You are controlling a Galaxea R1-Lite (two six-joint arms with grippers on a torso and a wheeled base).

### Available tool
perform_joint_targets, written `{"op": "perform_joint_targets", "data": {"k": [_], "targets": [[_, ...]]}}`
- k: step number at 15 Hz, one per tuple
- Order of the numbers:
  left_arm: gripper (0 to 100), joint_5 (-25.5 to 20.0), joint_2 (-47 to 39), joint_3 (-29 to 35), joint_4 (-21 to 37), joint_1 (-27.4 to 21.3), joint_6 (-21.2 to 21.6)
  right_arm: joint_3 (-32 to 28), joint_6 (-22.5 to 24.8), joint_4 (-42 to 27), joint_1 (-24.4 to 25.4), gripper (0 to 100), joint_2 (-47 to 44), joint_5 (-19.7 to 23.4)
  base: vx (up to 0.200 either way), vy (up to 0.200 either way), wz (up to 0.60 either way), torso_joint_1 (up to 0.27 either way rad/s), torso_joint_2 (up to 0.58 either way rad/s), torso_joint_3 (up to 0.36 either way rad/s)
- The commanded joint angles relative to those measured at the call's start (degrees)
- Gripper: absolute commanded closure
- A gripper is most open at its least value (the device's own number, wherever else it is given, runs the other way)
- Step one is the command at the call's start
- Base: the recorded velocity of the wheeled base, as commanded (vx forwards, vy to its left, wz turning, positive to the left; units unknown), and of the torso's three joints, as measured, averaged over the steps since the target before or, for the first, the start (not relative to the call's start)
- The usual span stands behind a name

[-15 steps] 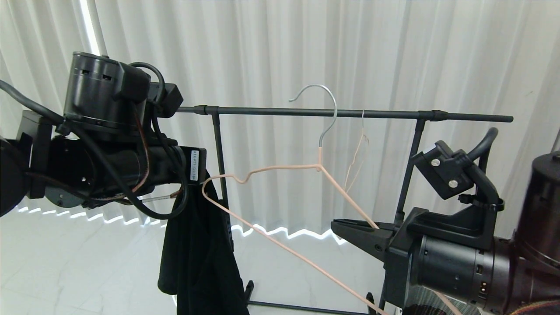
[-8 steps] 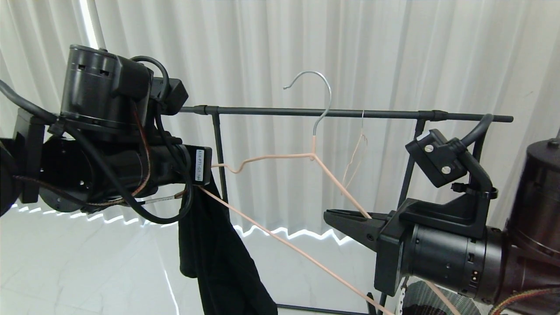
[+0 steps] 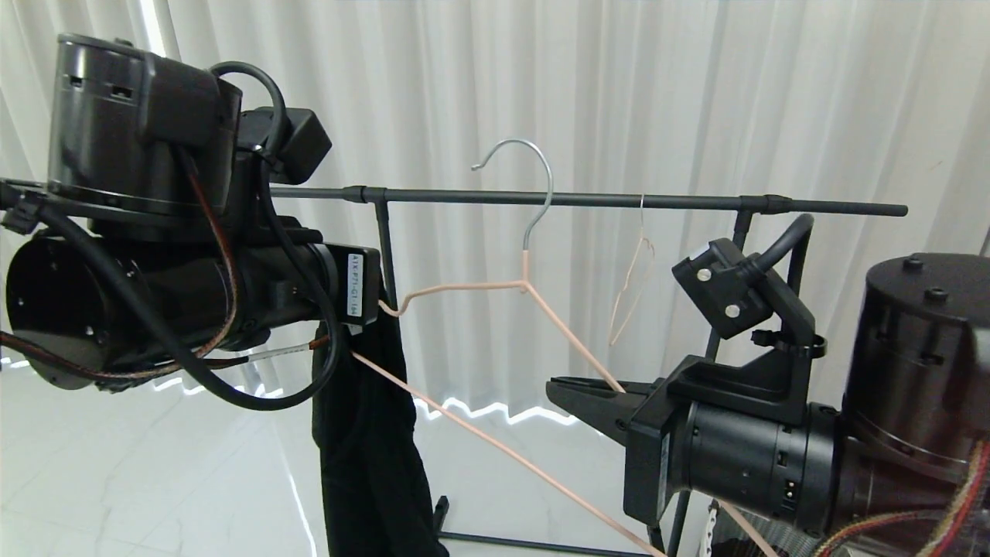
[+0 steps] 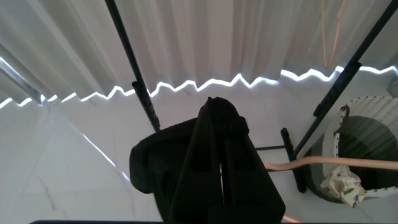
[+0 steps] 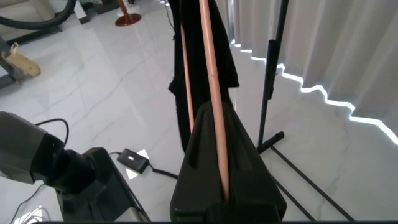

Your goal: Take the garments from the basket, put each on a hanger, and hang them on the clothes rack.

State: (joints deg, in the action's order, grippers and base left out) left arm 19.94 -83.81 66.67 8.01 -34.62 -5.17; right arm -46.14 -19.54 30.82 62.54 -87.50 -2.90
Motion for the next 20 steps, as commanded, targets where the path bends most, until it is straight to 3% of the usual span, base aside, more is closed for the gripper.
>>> {"op": "perform_joint_targets", "data": {"k": [1,3,6,16,20], "targets": [[100,0.01,1.19,0.13,-0.01,-0.89,-0.02,0.0,0.03,1.7,0.04,100,-1.88,-0.17,0.0,0.0,0.0,0.0,0.0,0.0],[100,0.1,1.28,0.04,0.34,-0.8,-0.02,0.0,0.12,2.67,0.04,100,-2.5,-1.14,0.0,0.0,0.0,0.0,0.0,0.0],[100,5.9,-0.56,0.21,0.6,2.45,-0.02,0.26,0.12,2.67,-0.05,100,-0.74,-3.95,0.0,0.0,0.0,0.0,0.0,0.0],[100,6.25,-0.83,0.3,0.6,1.57,-0.19,0.0,2.67,2.76,-2.33,100,-0.47,-6.5,0.0,0.0,0.0,0.0,0.0,0.0],[100,6.25,-0.56,0.3,0.52,-1.5,-0.46,-2.81,3.19,3.02,-2.33,100,-3.55,-6.5,0.0,0.0,0.0,0.0,0.0,0.0]]}}
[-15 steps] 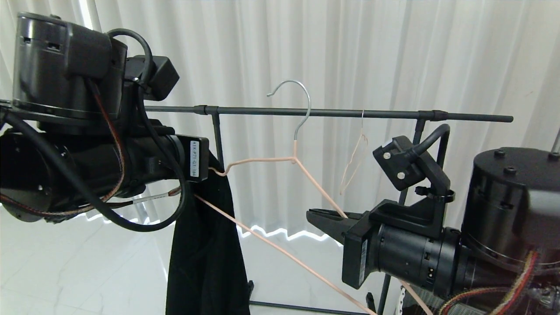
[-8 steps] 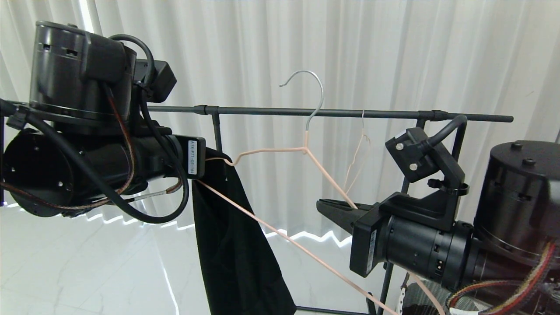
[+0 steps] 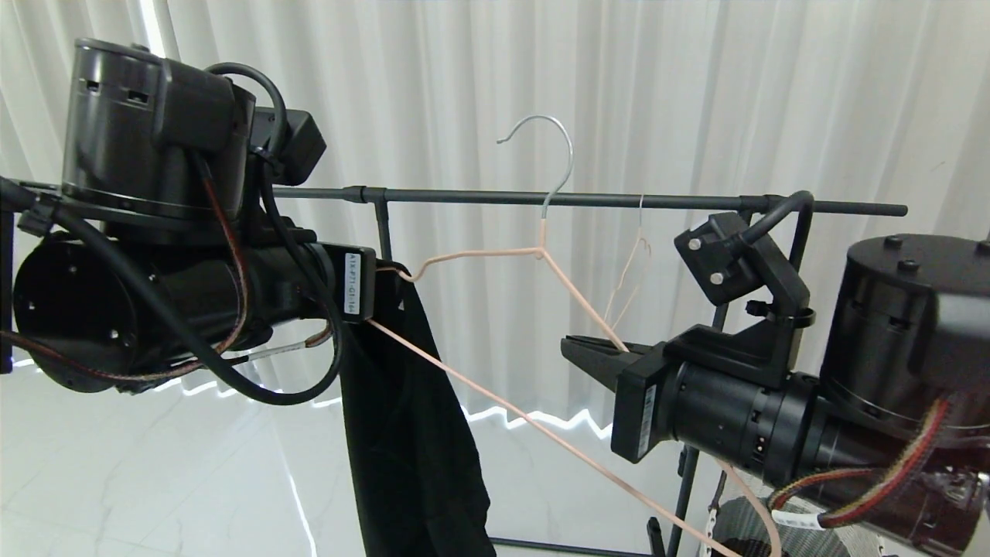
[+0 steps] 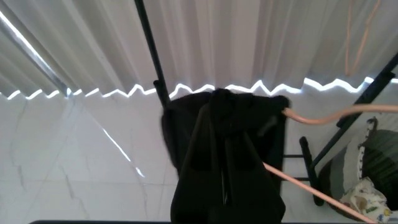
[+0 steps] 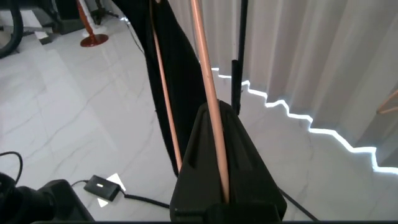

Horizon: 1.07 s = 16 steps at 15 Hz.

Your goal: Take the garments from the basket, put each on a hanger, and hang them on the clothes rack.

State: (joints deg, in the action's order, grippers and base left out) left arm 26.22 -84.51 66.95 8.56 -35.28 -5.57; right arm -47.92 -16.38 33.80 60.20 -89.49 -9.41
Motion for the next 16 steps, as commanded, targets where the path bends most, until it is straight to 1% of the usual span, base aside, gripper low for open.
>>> {"op": "perform_joint_targets", "data": {"k": [1,5,9,11,13,15,16], "targets": [[100,-0.03,0.22,0.2,-0.03,-2.34,-0.14,-2.97,0.21,0.03,0.1,100,-3.5,0.01,0.0,0.0,0.0,0.0,0.0,0.0],[100,-0.03,-0.13,2.39,-0.03,-6.47,-1.72,-7.63,1.53,0.03,0.36,100,-7.8,0.09,0.0,0.0,0.0,0.0,0.0,0.0],[100,-0.03,-0.13,3.98,-0.03,-7.87,-1.72,-8.33,1.53,0.03,0.8,100,-8.95,0.18,0.0,0.0,0.0,0.0,0.0,0.0],[100,-0.03,-0.31,6.35,-0.03,-8.75,-1.72,-8.33,1.35,0.03,1.5,100,-8.95,0.18,0.0,0.0,0.0,0.0,0.0,0.0],[100,-0.03,-1.19,9.07,-0.03,-8.14,-1.64,-8.24,1.27,0.03,1.85,100,-8.95,0.36,0.0,0.0,0.0,0.0,0.0,0.0],[100,-0.03,-1.63,10.39,0.06,-5.59,-1.46,-7.8,1.18,0.03,2.12,100,-8.51,0.36,0.0,0.0,0.0,0.0,0.0,0.0],[100,-0.03,-1.89,10.83,0.14,-3.57,-1.37,-7.36,1.09,0.03,2.12,100,-8.07,0.36,0.0,0.0,0.0,0.0,0.0,0.0]]}}
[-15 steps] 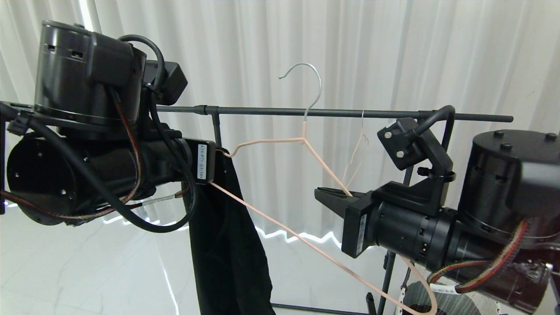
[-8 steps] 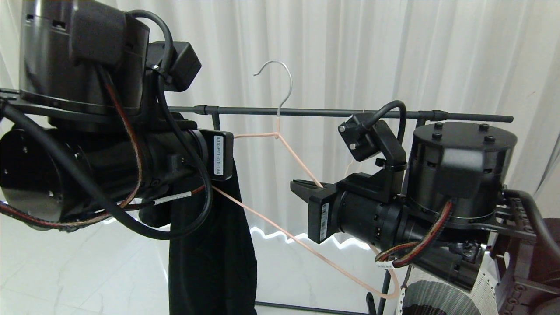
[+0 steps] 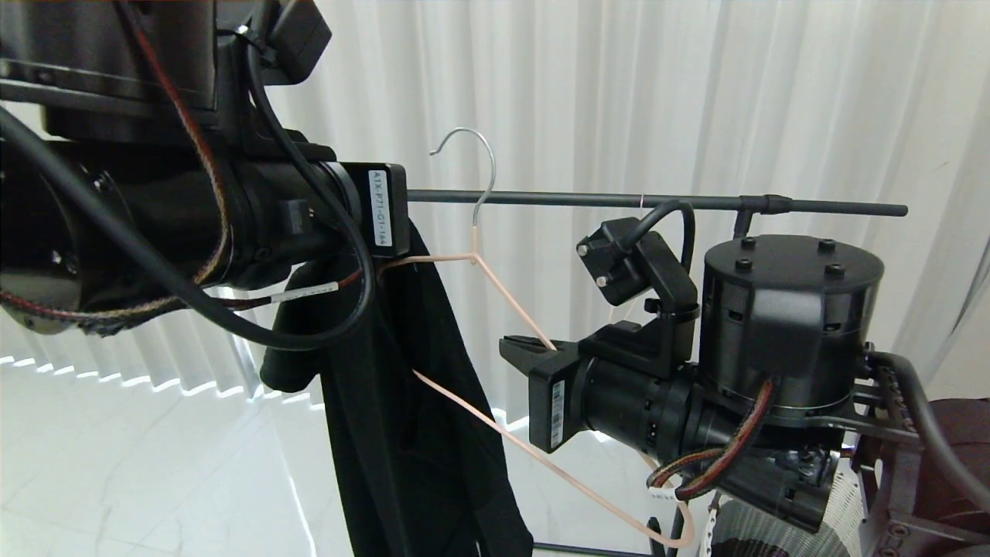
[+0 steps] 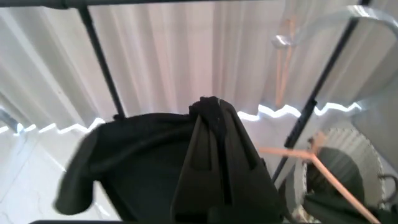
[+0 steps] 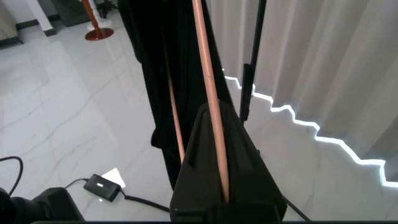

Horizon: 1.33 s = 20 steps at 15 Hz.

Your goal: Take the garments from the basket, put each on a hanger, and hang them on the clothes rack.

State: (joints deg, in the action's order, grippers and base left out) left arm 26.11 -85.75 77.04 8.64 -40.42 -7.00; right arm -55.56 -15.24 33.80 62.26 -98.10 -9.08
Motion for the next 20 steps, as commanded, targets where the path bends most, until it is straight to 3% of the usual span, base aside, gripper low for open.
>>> {"op": "perform_joint_targets", "data": {"k": [1,5,8,13,16,18,20], "targets": [[100,0.17,-0.74,1.0,0.15,3.95,0.32,1.25,-0.05,0.03,0.06,100,1.33,0.03,0.0,0.0,0.0,0.0,0.0,0.0],[100,0.08,-1.09,0.65,0.32,9.57,0.76,7.22,-1.2,0.47,-0.21,100,5.99,-0.23,0.0,0.0,0.0,0.0,0.0,0.0],[100,-0.01,-1.88,-0.14,0.32,9.75,0.76,7.58,-3.22,6.19,-0.47,100,6.96,-0.32,0.0,0.0,0.0,0.0,0.0,0.0],[100,-0.1,-2.93,-0.14,0.32,10.72,0.67,7.66,-3.57,6.98,-0.65,100,9.94,0.12,0.0,0.0,0.0,0.0,0.0,0.0],[100,-0.45,-2.49,-0.14,0.41,10.45,0.76,10.65,-4.45,6.89,-0.73,100,12.14,3.81,0.0,0.0,0.0,0.0,0.0,0.0],[100,-4.58,-1.26,-0.32,1.73,10.19,3.83,11.53,-4.36,6.89,-0.73,100,11.96,5.65,0.0,0.0,0.0,0.0,0.0,0.0],[100,-13.1,0.32,-0.93,3.75,13.44,12.36,11.62,-4.36,6.8,-0.73,100,11.61,6.8,0.0,0.0,0.0,0.0,0.0,0.0]]}}
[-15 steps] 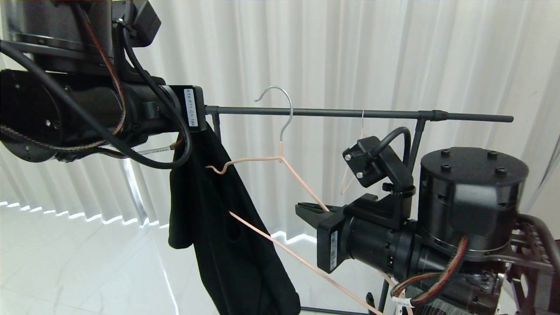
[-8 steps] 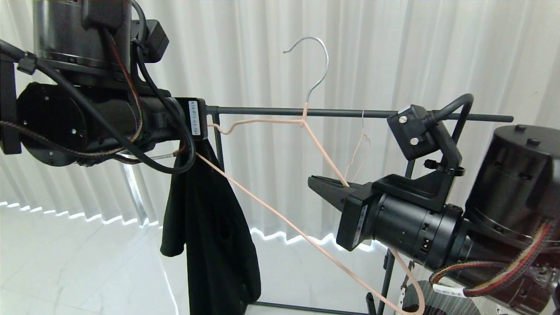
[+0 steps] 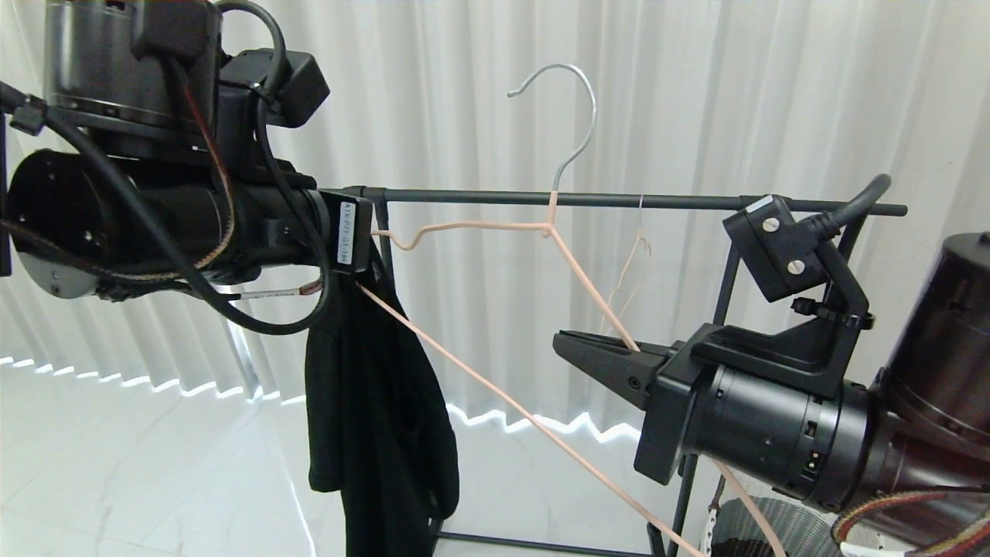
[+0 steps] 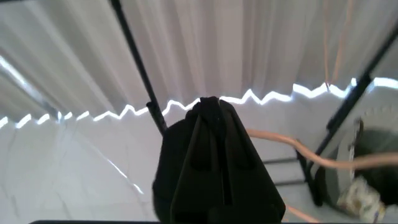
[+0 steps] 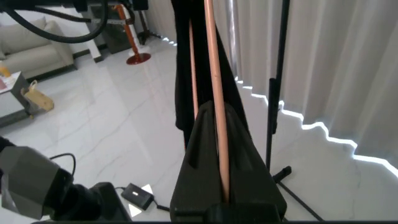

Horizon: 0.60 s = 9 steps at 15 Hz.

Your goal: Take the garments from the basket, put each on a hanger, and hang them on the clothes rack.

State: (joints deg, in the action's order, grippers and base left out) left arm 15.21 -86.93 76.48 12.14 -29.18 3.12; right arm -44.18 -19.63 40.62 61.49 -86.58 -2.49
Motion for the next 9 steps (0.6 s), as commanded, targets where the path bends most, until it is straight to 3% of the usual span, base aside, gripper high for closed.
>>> {"op": "perform_joint_targets", "data": {"k": [1,3,9], "targets": [[100,-5.72,1.59,-0.63,0.25,4.31,6.02,0.32,0.03,-0.1,0.03,100,0.09,0.64,0.0,0.0,0.0,0.0,0.0,0.0],[100,-12.05,1.5,-0.72,0.16,8.0,10.24,0.41,0.03,-0.19,0.03,100,0.09,0.9,0.0,0.0,0.0,0.0,0.0,0.0],[100,-23.65,3.96,-3.36,0.16,7.91,10.5,2.43,0.29,0.16,-0.05,100,-0.7,1.26,0.0,0.0,0.0,0.0,0.0,0.0]]}}
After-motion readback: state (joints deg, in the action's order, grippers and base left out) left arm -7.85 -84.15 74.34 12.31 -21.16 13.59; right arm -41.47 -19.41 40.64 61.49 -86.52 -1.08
